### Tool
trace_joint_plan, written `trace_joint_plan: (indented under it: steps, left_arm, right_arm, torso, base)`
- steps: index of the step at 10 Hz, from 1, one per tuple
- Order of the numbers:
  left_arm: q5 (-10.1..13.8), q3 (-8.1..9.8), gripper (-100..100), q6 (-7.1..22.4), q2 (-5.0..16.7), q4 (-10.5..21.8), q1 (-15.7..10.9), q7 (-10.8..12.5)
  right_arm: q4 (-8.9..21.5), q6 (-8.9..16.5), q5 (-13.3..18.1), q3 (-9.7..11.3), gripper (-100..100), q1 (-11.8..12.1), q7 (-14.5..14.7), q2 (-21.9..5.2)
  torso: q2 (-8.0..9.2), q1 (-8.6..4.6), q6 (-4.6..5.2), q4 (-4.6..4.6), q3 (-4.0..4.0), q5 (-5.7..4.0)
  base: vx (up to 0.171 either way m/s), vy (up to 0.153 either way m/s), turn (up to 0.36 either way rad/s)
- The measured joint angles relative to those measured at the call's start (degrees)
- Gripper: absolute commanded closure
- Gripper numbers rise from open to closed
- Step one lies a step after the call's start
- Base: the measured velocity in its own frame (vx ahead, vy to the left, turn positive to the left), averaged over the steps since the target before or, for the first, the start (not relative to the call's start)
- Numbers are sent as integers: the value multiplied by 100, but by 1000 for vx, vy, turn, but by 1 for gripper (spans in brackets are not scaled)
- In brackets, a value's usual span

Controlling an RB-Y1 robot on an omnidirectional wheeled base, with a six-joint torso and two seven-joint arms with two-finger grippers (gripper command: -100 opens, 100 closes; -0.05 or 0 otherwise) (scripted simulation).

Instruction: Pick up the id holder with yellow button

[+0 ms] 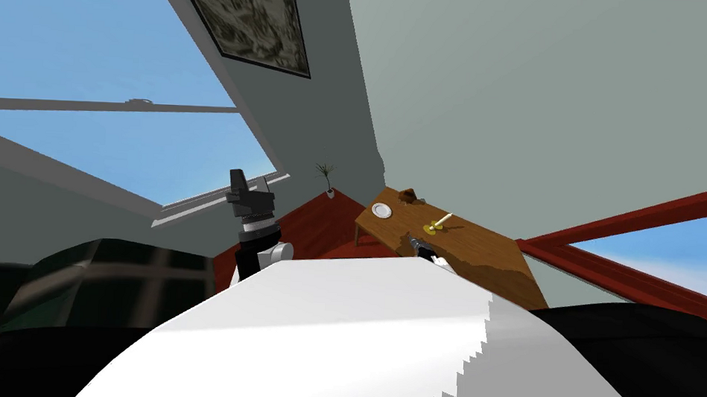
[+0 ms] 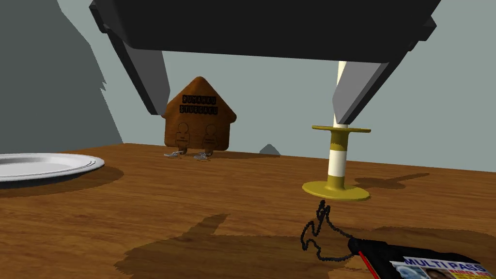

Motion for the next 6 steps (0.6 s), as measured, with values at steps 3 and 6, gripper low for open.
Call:
trace_joint_plan:
  steps: [3, 6]
  left_arm:
    - [0, 0, 0, 0, 0, 0, -1, 0]
    - [0, 0, 0, 0, 0, 0, 0, 0]
  right_arm:
    - [276, 359, 139, 11, -100, 33, 193, -103]
    - [579, 610, 170, 16, -100, -19, 348, -260]
  torso:
    - [2, 0, -3, 1, 2, 0]
    - [3, -5, 1, 1, 2, 0]
  base:
    - [16, 27, 97]
    - [15, 22, 111]
